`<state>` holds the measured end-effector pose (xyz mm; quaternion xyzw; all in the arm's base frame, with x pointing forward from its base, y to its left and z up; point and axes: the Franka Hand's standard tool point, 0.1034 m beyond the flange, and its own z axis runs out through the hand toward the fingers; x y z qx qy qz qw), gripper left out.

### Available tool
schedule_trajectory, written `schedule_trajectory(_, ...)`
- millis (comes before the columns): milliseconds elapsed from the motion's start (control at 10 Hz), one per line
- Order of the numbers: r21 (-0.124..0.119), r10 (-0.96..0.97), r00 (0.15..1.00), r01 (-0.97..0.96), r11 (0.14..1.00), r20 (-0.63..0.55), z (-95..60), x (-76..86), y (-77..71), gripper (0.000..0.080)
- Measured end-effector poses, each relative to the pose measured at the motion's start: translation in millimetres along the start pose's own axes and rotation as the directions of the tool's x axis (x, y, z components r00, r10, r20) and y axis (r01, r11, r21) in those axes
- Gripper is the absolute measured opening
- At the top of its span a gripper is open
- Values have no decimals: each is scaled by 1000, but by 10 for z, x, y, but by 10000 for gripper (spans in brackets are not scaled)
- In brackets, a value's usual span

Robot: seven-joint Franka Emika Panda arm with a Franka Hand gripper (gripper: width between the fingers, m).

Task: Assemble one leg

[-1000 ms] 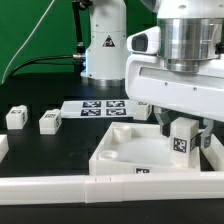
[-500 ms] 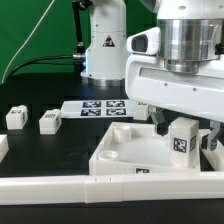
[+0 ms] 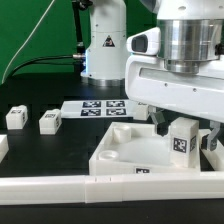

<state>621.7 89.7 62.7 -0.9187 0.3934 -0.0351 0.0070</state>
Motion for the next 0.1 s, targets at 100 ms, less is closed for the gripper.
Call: schedule_trajectory(100, 0, 0, 1000, 0, 1000, 0, 1, 0, 0, 649)
